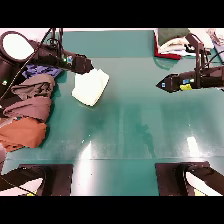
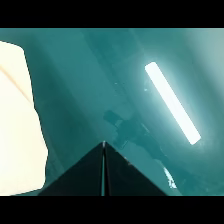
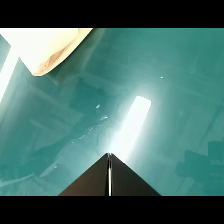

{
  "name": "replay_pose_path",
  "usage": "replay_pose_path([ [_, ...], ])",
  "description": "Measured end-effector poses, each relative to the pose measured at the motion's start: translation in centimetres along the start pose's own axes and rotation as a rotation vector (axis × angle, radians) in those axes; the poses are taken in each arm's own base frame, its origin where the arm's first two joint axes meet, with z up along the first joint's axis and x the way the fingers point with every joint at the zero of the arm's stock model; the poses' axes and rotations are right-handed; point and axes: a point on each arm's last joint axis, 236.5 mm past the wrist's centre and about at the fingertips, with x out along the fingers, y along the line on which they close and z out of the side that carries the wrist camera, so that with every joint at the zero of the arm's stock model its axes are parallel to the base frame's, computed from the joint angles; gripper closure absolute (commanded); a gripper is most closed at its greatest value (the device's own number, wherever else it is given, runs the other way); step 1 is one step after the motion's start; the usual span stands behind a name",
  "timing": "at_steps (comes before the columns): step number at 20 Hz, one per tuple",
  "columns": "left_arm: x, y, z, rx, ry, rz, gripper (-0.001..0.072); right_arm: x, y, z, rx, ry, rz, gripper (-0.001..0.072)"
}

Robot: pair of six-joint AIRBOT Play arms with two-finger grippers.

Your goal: Fold the shirts.

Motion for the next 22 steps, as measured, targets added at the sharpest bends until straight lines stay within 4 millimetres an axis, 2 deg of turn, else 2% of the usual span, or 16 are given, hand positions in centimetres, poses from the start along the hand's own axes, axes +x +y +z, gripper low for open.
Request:
replay_pose_path([
  [9, 0.0, 0.0, 0.0, 0.0, 0.0, 0.0, 0.0683, 0.2, -0.1, -0.2, 0.004, 0.007, 0.0, 0.0696],
  [14, 0.0, 0.0, 0.9, -0.006, -0.037, 0.0, 0.0672, 0.2, -0.1, -0.2, 0.004, 0.007, 0.0, 0.0696],
  [16, 0.0, 0.3, 2.0, -0.006, -0.085, 0.009, 0.0108, 0.2, -0.2, 0.1, 0.004, -0.008, -0.003, 0.0696],
  [17, 0.1, 0.9, 2.6, -0.001, -0.112, 0.032, 0.0101, 0.2, -0.3, 0.5, 0.004, -0.022, -0.005, 0.0696],
  [19, 0.9, 3.7, 3.3, 0.001, -0.136, 0.122, 0.0101, 0.2, -0.4, 1.2, 0.004, -0.052, -0.01, 0.0696],
  [22, 3.6, 9.7, 1.6, -0.058, -0.07, 0.26, 0.0099, 0.2, -0.4, 1.7, 0.004, -0.073, -0.014, 0.0696],
])
